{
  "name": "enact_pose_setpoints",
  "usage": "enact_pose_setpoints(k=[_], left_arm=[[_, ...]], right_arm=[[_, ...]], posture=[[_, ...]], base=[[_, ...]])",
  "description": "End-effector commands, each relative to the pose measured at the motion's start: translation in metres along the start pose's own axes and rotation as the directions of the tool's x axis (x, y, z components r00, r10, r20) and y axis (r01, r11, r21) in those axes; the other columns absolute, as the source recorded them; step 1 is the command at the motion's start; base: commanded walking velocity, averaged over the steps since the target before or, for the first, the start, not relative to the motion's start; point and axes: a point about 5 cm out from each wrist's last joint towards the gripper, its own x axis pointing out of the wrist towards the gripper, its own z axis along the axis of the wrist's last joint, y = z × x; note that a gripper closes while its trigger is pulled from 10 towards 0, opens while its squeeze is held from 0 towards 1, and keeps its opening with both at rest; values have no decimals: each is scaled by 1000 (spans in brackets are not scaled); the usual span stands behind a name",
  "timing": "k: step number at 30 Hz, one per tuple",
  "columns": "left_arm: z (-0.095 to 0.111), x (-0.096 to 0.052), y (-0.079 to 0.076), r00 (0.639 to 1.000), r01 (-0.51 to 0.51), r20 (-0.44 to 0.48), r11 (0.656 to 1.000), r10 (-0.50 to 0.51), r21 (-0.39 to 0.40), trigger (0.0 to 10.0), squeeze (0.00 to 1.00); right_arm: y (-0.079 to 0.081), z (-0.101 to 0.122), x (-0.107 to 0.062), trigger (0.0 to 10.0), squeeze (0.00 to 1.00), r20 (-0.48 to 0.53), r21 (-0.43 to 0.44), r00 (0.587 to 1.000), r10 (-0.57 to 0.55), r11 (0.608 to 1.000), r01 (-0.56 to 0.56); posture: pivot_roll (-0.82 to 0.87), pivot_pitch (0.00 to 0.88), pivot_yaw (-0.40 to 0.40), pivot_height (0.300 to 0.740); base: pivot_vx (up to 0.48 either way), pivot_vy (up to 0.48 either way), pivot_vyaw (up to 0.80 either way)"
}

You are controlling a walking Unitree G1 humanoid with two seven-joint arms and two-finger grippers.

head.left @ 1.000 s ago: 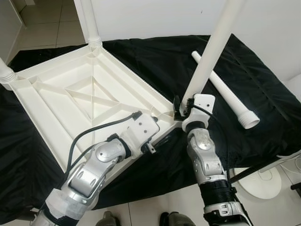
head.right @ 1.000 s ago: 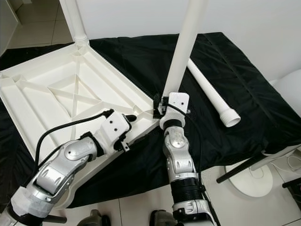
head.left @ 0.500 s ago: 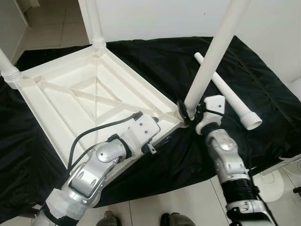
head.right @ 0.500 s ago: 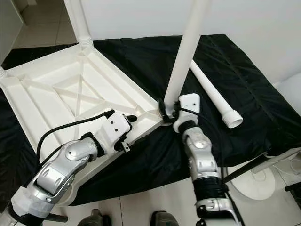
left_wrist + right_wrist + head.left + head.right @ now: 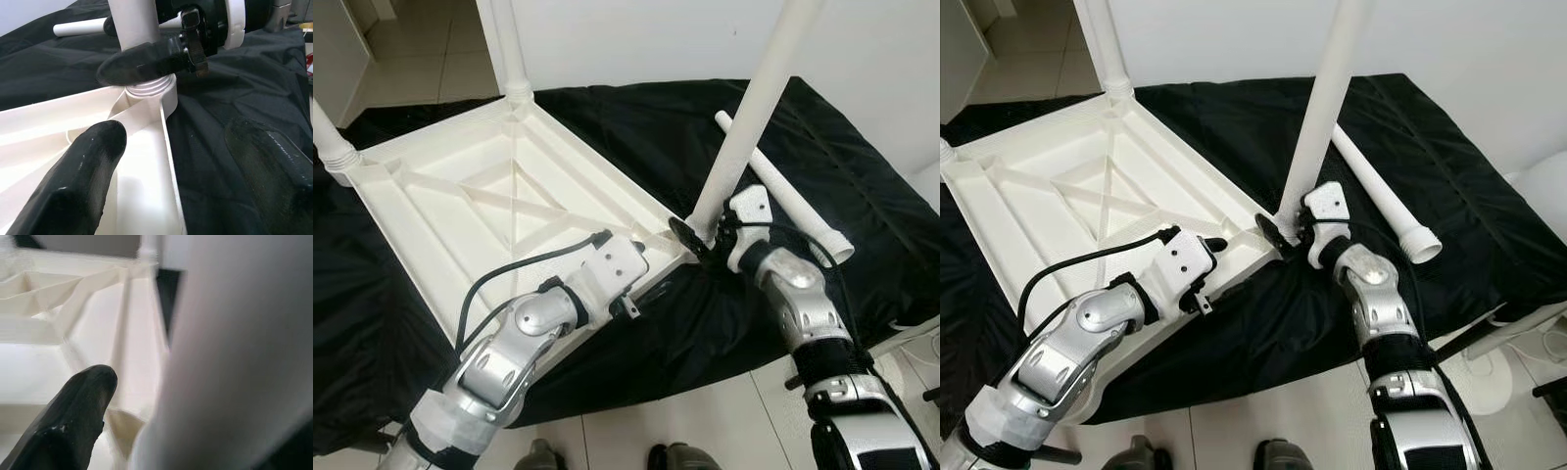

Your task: Building children table

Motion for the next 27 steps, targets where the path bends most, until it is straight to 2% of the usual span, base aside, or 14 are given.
enact_pose_setpoints(k=[1,2,3,4,5,6,7,14,15,16,17,21,25,27], left_arm=[[-6,2,-9,995,95,-18,995,-96,-12,10000,0],[-6,2,-9,995,95,-18,995,-96,-12,10000,0],[-7,3,-10,995,96,-22,995,-97,-16,10000,0],[-7,3,-10,995,95,-25,995,-96,-24,10000,0],[-7,4,-10,995,95,-26,995,-95,-28,10000,0],[-7,4,-10,995,95,-26,995,-95,-28,10000,0],[-7,4,-10,995,94,-27,995,-95,-30,10000,0],[-6,5,-9,995,94,-27,995,-95,-33,10000,0],[-6,5,-9,995,92,-27,995,-93,-32,10000,0],[-6,5,-9,995,92,-27,995,-93,-32,10000,0],[-6,5,-8,996,90,-26,995,-91,-31,10000,0],[-5,5,-6,996,85,-25,996,-86,-29,10000,0],[-5,5,-6,996,85,-25,996,-86,-30,10000,0],[-5,5,-6,996,88,-26,996,-89,-31,10000,0]], right_arm=[[-2,-3,0,8314,0,-19,-15,999,33,999,-33],[-2,-3,0,8314,0,-19,-15,999,33,999,-33],[-4,-4,1,4902,0,-24,-15,999,45,999,-45],[-5,-5,0,3294,0,-33,-11,998,55,998,-55],[-5,-6,0,1098,0,-38,-8,998,59,998,-60],[-5,-6,0,1098,0,-38,-8,998,59,998,-60],[-6,-8,-1,0,0,-45,2,997,65,998,-65],[-11,-17,-7,0,0,-79,30,996,40,999,-38],[-12,-19,-7,2392,0,-84,34,996,33,999,-30],[-12,-19,-7,2392,0,-84,34,996,33,999,-30],[-12,-20,-7,10000,0,-84,44,996,19,999,-16],[-11,-25,-7,10000,0,-88,107,996,-20,994,30],[-11,-28,-6,10000,0,-99,106,994,-43,993,54],[-12,-32,-6,10000,0,-116,143,989,-95,983,111]], posture=[[-63,56,17,740],[-63,56,17,740],[-63,56,17,740],[-61,60,14,740],[-61,60,14,740],[-61,60,14,740],[-61,60,14,740],[-64,62,14,740],[-64,62,14,740],[-64,62,14,740],[-65,64,15,740],[-67,68,19,740],[-67,68,19,740],[-68,74,20,740]], base=[[0,0,0],[0,0,0],[0,0,0],[0,0,0],[0,0,0],[0,0,0],[0,0,0],[0,0,0],[0,0,0],[0,0,0],[0,0,0],[0,0,0],[0,0,0],[0,0,0]])
